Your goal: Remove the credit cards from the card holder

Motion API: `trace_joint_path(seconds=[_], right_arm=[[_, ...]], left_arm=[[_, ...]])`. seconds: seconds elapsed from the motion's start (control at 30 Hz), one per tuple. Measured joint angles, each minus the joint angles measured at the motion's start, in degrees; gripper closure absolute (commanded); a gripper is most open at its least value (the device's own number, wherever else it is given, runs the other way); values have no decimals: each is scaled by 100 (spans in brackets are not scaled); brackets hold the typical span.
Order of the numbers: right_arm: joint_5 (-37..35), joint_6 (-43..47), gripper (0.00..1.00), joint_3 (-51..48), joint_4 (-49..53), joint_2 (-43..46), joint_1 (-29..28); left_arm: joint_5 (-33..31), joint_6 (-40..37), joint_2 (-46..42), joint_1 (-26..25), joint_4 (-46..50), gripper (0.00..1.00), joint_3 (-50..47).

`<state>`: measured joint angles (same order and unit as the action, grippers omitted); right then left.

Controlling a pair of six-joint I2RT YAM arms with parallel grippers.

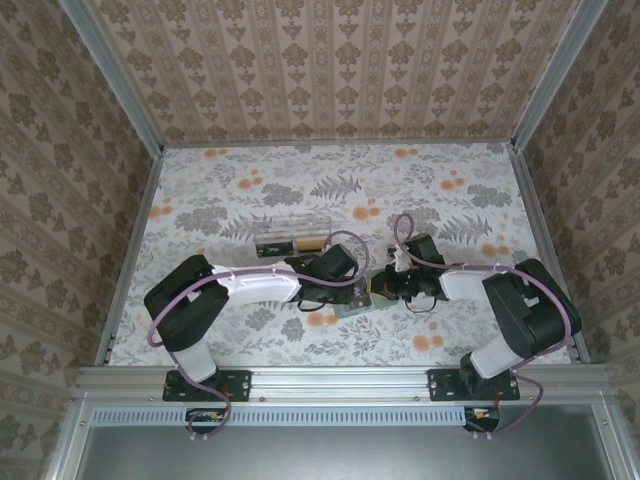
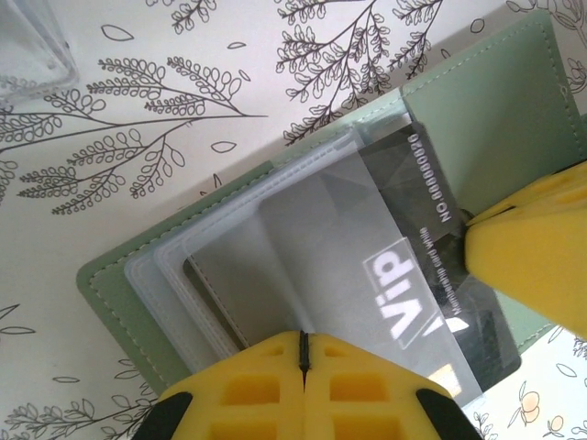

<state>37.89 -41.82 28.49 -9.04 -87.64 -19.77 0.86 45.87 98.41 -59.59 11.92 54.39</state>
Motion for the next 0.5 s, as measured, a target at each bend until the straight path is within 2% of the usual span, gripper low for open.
trace_joint_path(seconds=[0.3, 0.5], right_arm=[[-151, -9, 100, -387, 131, 715, 479], [-420, -20, 100, -542, 599, 1812, 682]], left_arm=[[0, 0, -50, 7, -127, 100, -90], [0, -2, -105, 11, -118, 100, -140]])
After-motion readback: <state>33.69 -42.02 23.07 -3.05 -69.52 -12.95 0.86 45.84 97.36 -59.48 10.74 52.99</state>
